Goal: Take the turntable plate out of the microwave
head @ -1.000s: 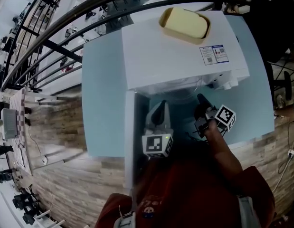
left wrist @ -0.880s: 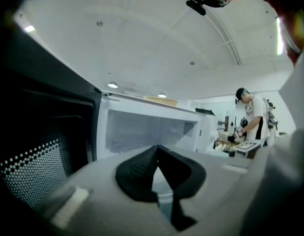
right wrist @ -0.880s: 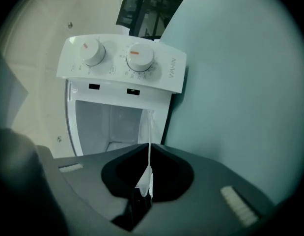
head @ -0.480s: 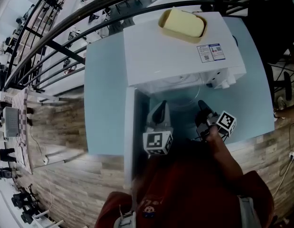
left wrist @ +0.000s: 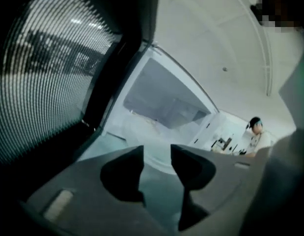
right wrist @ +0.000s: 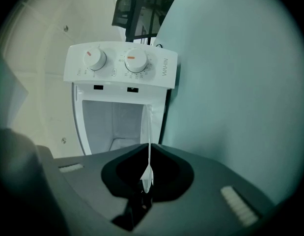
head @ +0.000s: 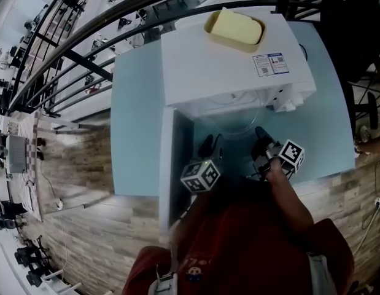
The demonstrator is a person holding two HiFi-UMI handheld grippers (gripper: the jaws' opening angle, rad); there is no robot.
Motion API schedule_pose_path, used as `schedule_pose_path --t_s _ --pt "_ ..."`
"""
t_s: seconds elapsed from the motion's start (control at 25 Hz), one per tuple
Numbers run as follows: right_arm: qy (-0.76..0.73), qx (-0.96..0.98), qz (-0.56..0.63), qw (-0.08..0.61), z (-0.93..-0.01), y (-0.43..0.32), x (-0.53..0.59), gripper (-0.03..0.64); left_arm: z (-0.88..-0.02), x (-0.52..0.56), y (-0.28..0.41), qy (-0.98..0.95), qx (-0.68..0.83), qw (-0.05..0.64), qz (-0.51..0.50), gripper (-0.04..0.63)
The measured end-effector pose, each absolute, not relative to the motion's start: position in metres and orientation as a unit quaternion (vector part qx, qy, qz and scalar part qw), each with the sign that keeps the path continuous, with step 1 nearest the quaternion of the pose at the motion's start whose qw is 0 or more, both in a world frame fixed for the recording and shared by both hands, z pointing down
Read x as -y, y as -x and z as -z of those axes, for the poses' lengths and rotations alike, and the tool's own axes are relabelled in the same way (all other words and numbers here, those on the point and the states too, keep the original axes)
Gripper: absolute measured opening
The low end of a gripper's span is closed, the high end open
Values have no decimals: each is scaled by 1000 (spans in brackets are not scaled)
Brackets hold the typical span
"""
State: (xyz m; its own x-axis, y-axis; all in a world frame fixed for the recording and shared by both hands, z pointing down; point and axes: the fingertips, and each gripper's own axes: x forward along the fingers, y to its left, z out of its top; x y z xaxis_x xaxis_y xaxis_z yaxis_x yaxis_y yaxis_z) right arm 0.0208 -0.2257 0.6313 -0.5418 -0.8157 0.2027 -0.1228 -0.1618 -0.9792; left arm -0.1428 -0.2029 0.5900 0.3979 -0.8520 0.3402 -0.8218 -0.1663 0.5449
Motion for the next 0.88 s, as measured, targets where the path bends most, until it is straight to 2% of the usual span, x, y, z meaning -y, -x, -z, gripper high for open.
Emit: schedule_pose_path --t_s 0.08,0.16,0.36,0.88 --pt "397 -590 651 267 -633 -22 226 9 -602 203 139 -749 527 395 64 223" --pt "395 -589 652 269 -632 -21 224 9 -612 204 135 -741 514 424 83 245" --pt "391 -591 653 266 -630 -19 224 9 -620 212 124 -708 486 492 143 249" --pt "388 -592 659 255 -632 -18 227 9 -634 270 102 -655 412 557 304 241"
